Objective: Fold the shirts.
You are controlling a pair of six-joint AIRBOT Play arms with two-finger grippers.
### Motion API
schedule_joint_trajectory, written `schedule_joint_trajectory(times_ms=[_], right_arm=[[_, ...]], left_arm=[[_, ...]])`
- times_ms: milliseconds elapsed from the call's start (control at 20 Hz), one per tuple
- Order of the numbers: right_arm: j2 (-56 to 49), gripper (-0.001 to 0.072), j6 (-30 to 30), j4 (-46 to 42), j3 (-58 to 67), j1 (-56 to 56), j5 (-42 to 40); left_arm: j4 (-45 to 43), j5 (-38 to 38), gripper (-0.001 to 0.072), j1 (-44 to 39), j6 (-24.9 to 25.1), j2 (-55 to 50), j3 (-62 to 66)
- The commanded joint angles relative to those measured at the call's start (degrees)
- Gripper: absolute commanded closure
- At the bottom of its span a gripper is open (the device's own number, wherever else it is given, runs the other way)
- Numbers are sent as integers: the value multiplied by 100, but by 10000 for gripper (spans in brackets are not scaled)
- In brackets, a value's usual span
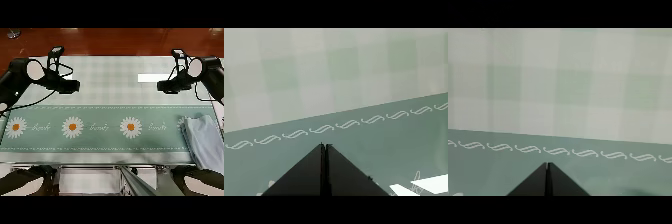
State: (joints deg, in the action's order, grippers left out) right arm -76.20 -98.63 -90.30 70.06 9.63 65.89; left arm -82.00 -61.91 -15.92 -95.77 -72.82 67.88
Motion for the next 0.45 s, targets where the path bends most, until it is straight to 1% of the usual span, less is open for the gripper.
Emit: schedule_joint_trajectory(times_ms=[0,400], right_arm=[[-4,689,-7,-17,-7,7,-15],[-4,689,-7,-17,-7,7,-15]], left_arm=[[-11,-9,688,7,4,-26,-4],[-11,-9,688,7,4,-79,-4]])
